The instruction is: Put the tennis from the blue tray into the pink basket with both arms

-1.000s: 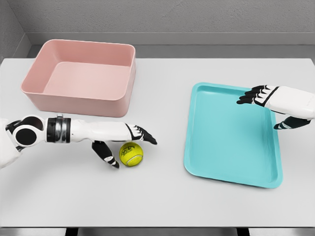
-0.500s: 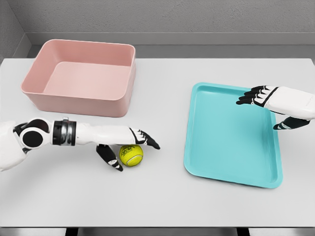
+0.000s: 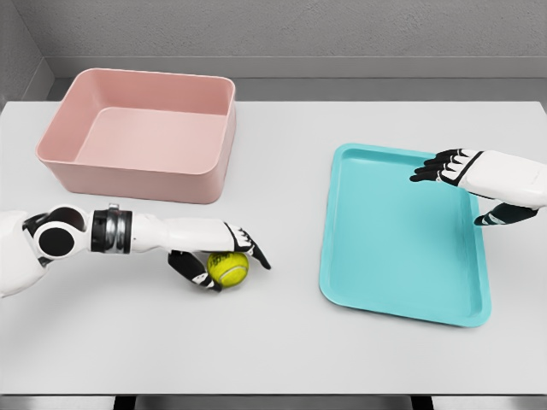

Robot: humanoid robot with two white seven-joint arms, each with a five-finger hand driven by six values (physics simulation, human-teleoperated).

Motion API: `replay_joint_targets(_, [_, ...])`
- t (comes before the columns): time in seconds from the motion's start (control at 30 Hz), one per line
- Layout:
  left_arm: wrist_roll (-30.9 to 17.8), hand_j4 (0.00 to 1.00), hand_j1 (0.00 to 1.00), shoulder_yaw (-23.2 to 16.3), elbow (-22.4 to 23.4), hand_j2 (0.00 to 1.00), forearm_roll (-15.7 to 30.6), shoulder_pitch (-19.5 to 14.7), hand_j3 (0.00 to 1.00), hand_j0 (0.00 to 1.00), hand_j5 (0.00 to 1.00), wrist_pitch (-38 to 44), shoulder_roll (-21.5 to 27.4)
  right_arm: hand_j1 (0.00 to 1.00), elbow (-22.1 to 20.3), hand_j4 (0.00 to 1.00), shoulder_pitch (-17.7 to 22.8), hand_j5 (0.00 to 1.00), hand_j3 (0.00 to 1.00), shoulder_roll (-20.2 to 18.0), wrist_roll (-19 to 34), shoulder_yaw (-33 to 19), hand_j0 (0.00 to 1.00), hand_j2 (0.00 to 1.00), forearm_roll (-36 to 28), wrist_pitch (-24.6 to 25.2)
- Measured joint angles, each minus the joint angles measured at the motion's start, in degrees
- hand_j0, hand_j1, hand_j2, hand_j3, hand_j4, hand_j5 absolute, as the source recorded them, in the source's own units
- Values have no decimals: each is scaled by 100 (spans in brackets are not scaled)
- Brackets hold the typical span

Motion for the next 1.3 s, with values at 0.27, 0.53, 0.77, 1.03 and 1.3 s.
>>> replay_joint_targets(0.27, [1, 58, 58, 4, 14, 58, -12, 0, 58, 58, 58, 0, 38, 100, 6, 100, 0, 100, 100, 4, 0, 0, 100, 100, 0, 0])
replay_joint_targets(0.53, [1, 51, 51, 15, 68, 51, -31, -79, 51, 51, 51, 0, 53, 100, 9, 100, 0, 100, 100, 4, 2, 2, 100, 100, 0, 0])
replay_joint_targets(0.77, [40, 51, 51, 66, 62, 51, -27, -325, 51, 51, 51, -1, 59, 100, 6, 100, 18, 100, 100, 13, 0, 16, 100, 100, 4, 0])
replay_joint_targets(1.03, [122, 51, 51, 80, 46, 51, -27, -439, 51, 51, 51, -2, 58, 100, 4, 100, 26, 100, 100, 16, 7, 50, 100, 100, 9, 0])
replay_joint_targets(1.3, [137, 51, 51, 80, 40, 51, -29, -580, 51, 51, 51, -3, 55, 100, 8, 100, 18, 100, 100, 13, 8, 49, 100, 100, 9, 0])
